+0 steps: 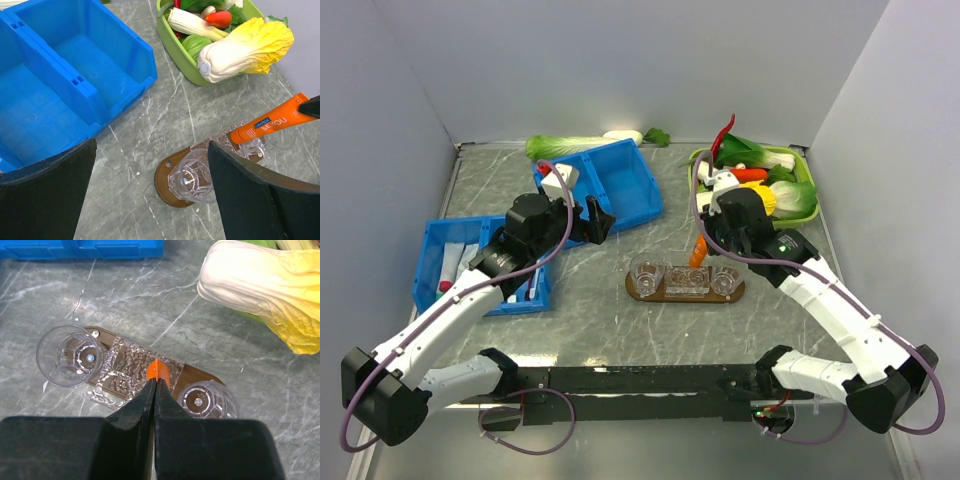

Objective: Prepare toiletry sets of a toothbrush and toothpaste on the tray

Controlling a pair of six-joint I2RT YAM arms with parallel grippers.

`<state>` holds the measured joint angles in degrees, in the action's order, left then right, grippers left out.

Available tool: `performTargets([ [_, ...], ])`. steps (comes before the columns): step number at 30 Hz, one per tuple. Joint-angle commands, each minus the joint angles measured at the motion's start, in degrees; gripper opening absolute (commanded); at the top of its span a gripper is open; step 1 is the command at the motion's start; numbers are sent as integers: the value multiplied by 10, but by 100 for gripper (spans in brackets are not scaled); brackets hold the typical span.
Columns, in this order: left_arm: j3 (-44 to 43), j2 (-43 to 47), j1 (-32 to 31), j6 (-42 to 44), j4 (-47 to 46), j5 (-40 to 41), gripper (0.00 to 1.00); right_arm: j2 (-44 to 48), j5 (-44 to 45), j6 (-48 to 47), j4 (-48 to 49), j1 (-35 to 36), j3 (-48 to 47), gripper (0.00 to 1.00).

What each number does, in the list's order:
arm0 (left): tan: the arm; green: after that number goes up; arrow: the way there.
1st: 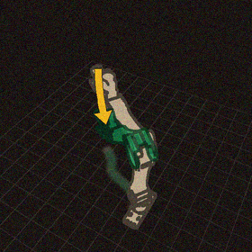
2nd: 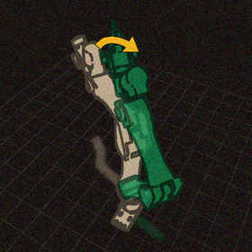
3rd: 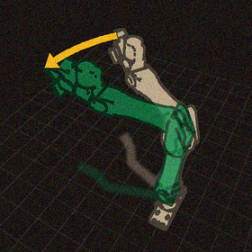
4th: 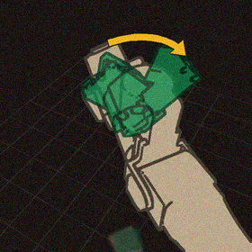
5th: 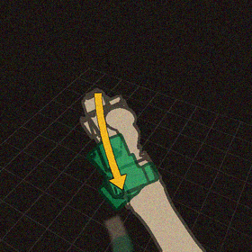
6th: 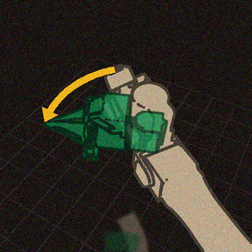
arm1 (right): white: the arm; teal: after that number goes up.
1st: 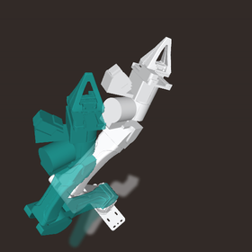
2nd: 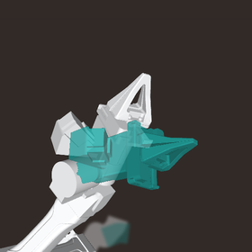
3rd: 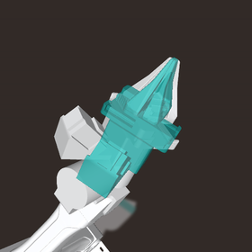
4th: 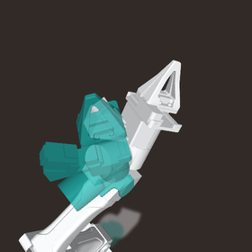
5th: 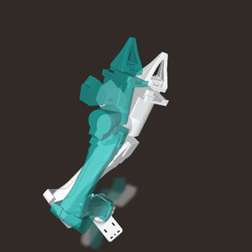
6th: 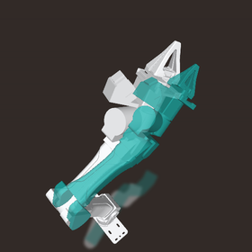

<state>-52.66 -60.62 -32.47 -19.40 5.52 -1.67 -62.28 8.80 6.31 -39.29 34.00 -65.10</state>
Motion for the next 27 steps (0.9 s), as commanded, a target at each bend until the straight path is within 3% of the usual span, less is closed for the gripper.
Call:
performTargets([
  [1, -9, -2, 0, -6, -2, -6, 96, -4, 18, -6, 37, 5, 9, 0],
  [27, -12, -13, 0, -6, 0, -12, 96, -37, 20, -29, 64, 17, 33, 0],
])
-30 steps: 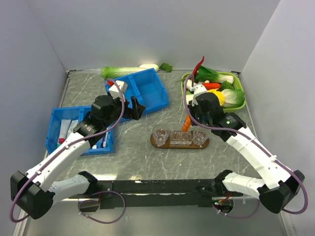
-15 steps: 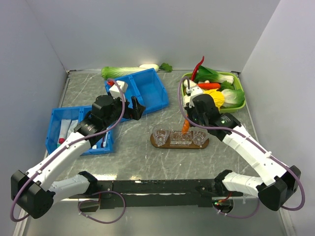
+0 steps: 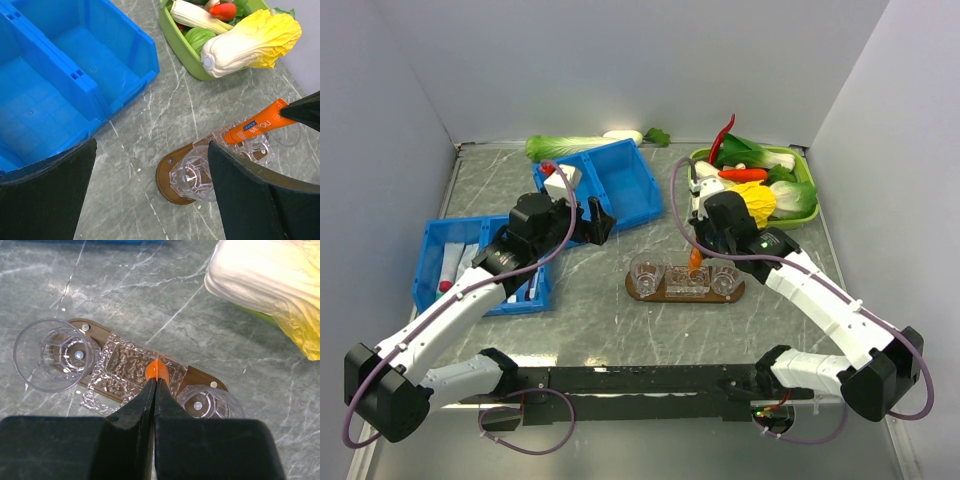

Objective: Prepare toiletry sets of a toothbrush and toothpaste on the tray

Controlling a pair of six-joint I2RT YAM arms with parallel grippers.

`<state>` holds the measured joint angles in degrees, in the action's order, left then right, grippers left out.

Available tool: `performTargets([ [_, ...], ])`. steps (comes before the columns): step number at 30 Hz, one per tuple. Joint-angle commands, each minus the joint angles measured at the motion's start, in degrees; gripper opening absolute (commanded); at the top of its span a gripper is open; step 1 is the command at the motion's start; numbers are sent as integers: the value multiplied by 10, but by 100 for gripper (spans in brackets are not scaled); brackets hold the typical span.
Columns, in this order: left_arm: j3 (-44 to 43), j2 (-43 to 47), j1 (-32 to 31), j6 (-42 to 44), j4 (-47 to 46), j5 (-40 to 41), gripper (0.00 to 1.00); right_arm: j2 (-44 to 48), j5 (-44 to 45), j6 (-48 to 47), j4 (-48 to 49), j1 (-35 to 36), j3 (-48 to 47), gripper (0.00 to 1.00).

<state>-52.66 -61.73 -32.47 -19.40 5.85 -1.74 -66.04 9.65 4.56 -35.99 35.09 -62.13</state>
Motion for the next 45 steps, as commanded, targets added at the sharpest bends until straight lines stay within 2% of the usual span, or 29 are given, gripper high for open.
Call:
performTargets([
  [1, -12, -1, 0, -6, -1, -12, 97, -1, 12, -11, 31, 7, 3, 0],
  [32, -13, -2, -1, -4, 0, -13, 96, -30, 32, -17, 47, 16, 25, 0],
  [41, -15, -2, -1, -5, 1, -13, 96, -23, 29, -15, 43, 18, 21, 23],
  [45, -16, -2, -1, -5, 1, -15, 96, -15, 27, -14, 45, 17, 21, 29],
])
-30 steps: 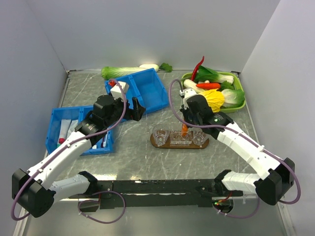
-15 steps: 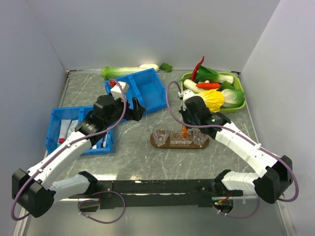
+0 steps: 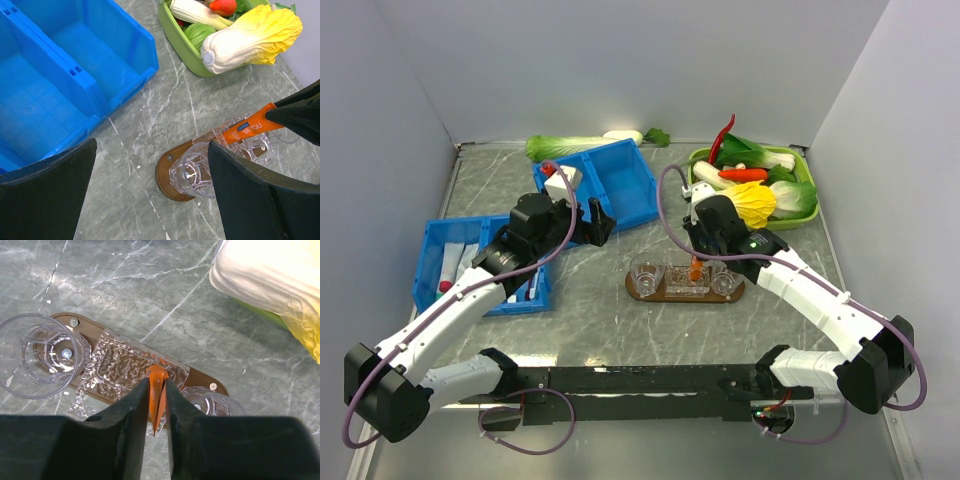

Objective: Prepare toiletry sets of a toothbrush and toothpaste on the tray

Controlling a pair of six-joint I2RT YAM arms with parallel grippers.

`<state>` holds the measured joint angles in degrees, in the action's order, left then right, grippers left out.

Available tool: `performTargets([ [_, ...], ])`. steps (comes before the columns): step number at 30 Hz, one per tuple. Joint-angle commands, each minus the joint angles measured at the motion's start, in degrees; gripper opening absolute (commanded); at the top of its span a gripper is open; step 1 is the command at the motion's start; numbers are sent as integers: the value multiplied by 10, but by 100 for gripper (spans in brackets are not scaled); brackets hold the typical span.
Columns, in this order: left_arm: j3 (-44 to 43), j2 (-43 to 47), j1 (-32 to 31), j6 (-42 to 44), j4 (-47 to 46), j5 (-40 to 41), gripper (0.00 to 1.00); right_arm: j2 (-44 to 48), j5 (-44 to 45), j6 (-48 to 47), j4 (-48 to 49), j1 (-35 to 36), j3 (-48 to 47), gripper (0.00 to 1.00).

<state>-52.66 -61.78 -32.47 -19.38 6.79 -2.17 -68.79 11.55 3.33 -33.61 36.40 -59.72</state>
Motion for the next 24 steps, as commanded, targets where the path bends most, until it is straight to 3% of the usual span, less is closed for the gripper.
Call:
performTargets([
  [1, -15, -2, -1, -5, -7, -10, 97, 14, 8, -1, 21, 4, -3, 31],
  [6, -16, -2, -1, -5, -7, -9, 97, 19, 8, 1, 21, 4, -4, 38],
  [16, -15, 7, 0, -4, -2, 13, 96, 47, -22, 32, 34, 5, -2, 75],
  [24, -8, 26, 36, 0, 4, 85, 98, 89, -25, 48, 53, 3, 12, 81],
])
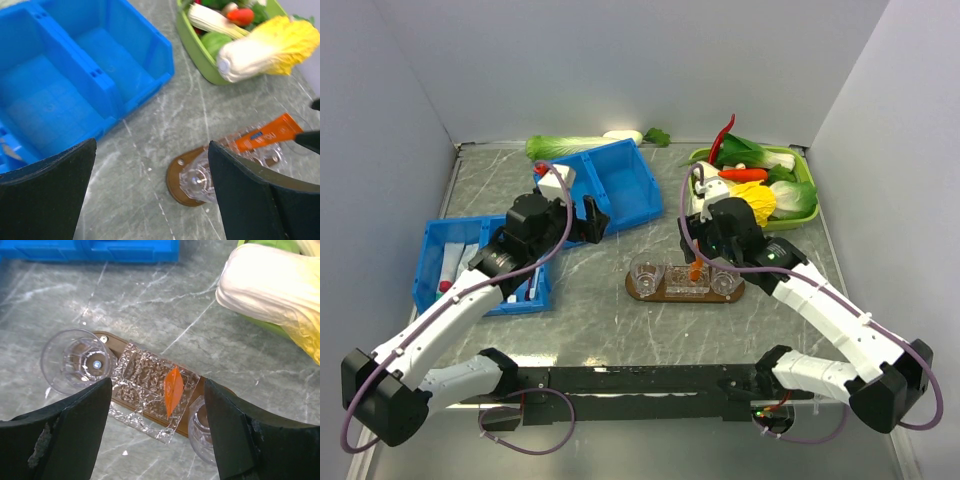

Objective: Prepare toiletry sets of a toothbrush and toothpaste on the tray

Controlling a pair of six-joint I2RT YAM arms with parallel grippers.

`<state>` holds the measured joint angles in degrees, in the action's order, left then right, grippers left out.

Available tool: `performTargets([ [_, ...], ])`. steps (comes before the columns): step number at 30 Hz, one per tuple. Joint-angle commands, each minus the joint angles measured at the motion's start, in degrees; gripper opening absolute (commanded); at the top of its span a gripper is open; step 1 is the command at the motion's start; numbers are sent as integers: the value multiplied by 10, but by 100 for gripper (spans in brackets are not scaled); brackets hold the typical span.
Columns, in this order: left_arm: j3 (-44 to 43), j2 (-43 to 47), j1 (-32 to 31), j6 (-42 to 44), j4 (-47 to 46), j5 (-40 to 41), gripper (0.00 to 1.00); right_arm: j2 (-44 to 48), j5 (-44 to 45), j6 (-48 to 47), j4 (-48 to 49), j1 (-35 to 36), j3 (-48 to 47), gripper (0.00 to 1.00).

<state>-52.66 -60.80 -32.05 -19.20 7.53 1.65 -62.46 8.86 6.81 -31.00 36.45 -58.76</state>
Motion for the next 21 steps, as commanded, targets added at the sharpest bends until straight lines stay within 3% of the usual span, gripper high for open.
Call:
performTargets([
  [1, -9, 16, 45, -6, -1, 49, 98, 29, 5, 10, 24, 3, -1, 81],
  [7, -19, 18, 202, -24, 24, 51, 98, 47, 18, 5, 16, 2, -10, 81],
  [12, -24, -6, 319, -23, 103, 75, 93, 66, 26, -2, 12, 0, -12, 80],
  [14, -7, -19, 404, -38, 125, 56, 89, 70, 35, -10, 2, -1, -21, 79],
  [17, 13, -30, 463, -42, 159, 65, 82, 77, 47, -21, -2, -5, -36, 78],
  [21, 15, -39, 485, -48, 168, 113, 75, 74, 53, -25, -18, -6, -68, 77],
])
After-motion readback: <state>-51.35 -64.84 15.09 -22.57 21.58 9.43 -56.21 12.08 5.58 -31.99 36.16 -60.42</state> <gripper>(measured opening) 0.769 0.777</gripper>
